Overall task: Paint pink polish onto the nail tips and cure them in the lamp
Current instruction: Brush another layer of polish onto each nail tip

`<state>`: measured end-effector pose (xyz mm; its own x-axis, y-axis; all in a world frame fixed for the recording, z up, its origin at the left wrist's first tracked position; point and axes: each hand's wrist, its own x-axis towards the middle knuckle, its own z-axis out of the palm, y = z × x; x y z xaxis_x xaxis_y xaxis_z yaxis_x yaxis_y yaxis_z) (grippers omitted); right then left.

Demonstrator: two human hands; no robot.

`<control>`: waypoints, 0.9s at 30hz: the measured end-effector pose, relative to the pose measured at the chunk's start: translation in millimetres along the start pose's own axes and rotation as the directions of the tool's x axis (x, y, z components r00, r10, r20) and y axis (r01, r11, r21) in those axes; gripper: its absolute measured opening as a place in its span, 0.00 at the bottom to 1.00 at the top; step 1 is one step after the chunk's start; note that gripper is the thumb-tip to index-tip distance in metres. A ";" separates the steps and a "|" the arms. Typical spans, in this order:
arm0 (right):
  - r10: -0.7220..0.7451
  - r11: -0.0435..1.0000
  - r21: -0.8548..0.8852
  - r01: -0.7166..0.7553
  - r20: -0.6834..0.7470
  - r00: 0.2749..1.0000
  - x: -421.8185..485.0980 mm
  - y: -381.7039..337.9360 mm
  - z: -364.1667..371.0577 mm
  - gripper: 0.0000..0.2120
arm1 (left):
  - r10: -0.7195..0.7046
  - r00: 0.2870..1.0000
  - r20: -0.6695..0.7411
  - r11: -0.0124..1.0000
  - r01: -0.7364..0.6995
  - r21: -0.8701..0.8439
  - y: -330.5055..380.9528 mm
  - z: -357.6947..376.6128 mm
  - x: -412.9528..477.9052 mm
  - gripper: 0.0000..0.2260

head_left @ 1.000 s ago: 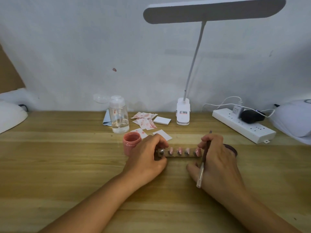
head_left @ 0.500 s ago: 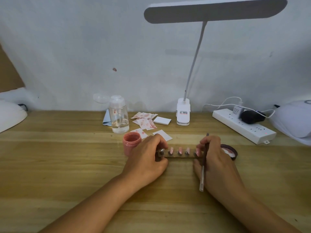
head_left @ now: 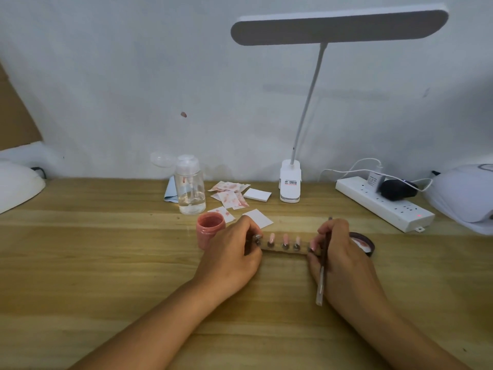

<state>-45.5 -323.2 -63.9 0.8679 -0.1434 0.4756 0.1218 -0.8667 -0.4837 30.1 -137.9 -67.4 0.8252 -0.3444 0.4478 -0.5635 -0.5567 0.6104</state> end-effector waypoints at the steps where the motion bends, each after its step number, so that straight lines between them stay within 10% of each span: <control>1: 0.000 1.000 -0.006 0.000 0.003 1.000 -0.1 -0.7 -0.3 0.19 | 0.002 1.000 -0.011 1.000 -0.002 -0.001 0.0 -0.1 0.0 0.06; 27: -0.019 0.999 -0.036 0.018 -0.030 0.999 1.4 -3.3 -9.0 0.22 | 0.105 0.994 -0.029 0.978 -0.098 0.182 5.1 -1.7 -1.0 0.08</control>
<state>-49.0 -324.8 -55.1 0.8506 -0.1415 0.5064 0.1198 -0.8856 -0.4487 26.4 -139.1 -63.6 0.7602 -0.3784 0.5282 -0.6249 -0.6484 0.4348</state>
